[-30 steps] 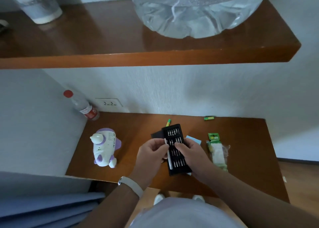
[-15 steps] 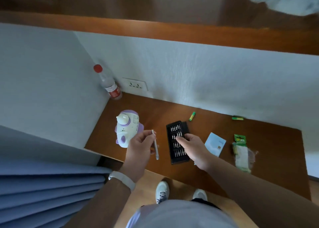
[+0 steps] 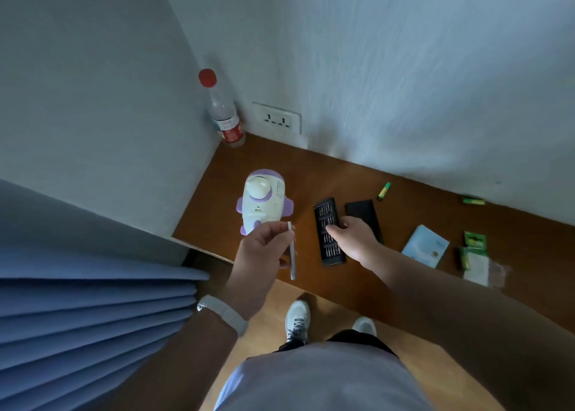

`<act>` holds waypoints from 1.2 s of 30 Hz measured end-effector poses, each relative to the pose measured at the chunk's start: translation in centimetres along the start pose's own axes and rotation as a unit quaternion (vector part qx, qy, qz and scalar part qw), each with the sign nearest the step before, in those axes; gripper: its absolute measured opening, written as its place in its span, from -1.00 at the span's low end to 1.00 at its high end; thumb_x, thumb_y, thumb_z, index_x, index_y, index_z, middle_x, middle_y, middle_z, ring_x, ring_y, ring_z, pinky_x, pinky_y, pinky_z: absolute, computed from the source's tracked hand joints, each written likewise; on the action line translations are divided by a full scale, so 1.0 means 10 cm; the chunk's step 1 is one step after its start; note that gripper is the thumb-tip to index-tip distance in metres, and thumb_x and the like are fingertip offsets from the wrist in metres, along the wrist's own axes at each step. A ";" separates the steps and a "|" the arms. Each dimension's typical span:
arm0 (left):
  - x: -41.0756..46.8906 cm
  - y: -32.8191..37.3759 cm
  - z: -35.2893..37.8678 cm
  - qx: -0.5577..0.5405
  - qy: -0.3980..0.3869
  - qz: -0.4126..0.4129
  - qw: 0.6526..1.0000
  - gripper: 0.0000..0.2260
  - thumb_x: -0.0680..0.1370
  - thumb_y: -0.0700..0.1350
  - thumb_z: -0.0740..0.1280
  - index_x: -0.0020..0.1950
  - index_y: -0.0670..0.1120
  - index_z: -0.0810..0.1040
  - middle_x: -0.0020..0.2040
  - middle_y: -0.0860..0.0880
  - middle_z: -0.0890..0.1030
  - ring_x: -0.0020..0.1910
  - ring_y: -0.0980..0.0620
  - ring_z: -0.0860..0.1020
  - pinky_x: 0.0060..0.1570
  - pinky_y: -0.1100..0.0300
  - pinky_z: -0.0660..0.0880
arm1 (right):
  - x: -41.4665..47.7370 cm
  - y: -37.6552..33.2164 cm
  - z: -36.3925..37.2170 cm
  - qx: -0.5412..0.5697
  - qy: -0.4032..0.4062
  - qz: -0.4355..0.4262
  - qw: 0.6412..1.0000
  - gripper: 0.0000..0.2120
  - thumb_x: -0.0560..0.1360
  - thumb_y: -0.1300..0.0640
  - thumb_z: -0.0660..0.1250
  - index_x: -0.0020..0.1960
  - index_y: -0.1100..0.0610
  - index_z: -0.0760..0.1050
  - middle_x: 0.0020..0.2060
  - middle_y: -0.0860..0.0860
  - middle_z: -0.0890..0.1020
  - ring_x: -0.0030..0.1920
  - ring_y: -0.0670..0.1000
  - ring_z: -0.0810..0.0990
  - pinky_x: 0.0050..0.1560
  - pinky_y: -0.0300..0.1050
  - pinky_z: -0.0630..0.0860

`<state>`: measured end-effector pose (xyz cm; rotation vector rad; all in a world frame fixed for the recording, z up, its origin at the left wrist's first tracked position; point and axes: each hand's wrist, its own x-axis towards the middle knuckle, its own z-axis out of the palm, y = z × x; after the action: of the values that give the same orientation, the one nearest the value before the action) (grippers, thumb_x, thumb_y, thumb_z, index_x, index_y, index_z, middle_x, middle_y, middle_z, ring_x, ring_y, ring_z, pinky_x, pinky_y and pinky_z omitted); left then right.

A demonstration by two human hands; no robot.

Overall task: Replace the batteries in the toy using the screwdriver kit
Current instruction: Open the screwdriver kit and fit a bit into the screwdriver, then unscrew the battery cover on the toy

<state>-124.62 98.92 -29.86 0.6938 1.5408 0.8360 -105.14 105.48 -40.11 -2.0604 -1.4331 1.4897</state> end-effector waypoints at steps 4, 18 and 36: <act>0.00 0.00 -0.10 0.000 -0.011 0.004 1.000 -0.90 0.62 -0.12 0.36 -0.04 0.02 0.66 -0.27 0.11 0.65 -0.21 0.09 0.64 -0.24 0.28 0.56 | 0.04 0.05 0.04 -0.094 0.049 0.008 0.994 -0.62 0.57 -0.02 0.27 -0.34 0.11 0.28 -0.49 -0.03 0.35 -0.52 -0.04 0.33 -0.50 -0.19 0.23; -0.02 0.07 -0.15 0.016 -0.052 0.049 0.997 -0.90 0.61 -0.12 0.37 -0.03 0.04 0.66 -0.20 0.09 0.65 -0.21 0.15 0.65 -0.23 0.31 0.57 | -0.13 -0.05 -0.04 -0.091 0.089 0.021 0.992 -0.78 0.57 0.06 0.22 -0.22 0.11 0.36 -0.33 0.02 0.49 -0.37 -0.04 0.45 -0.44 -0.18 0.29; -0.18 0.36 0.91 0.073 -0.191 0.096 0.974 -0.79 0.62 -0.13 0.34 -0.10 0.13 0.69 -0.18 -0.03 0.69 -0.22 0.07 0.66 -0.17 0.22 0.63 | -1.54 -0.11 -1.11 0.340 0.097 -0.068 0.933 -0.80 0.64 0.33 0.15 0.10 0.20 0.54 -0.15 0.07 0.72 -0.11 0.00 0.72 -0.20 -0.29 0.59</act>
<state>-115.51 100.58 -26.37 1.0598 1.2069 0.6850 -96.78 97.55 -25.02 -1.5836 -0.8002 1.4109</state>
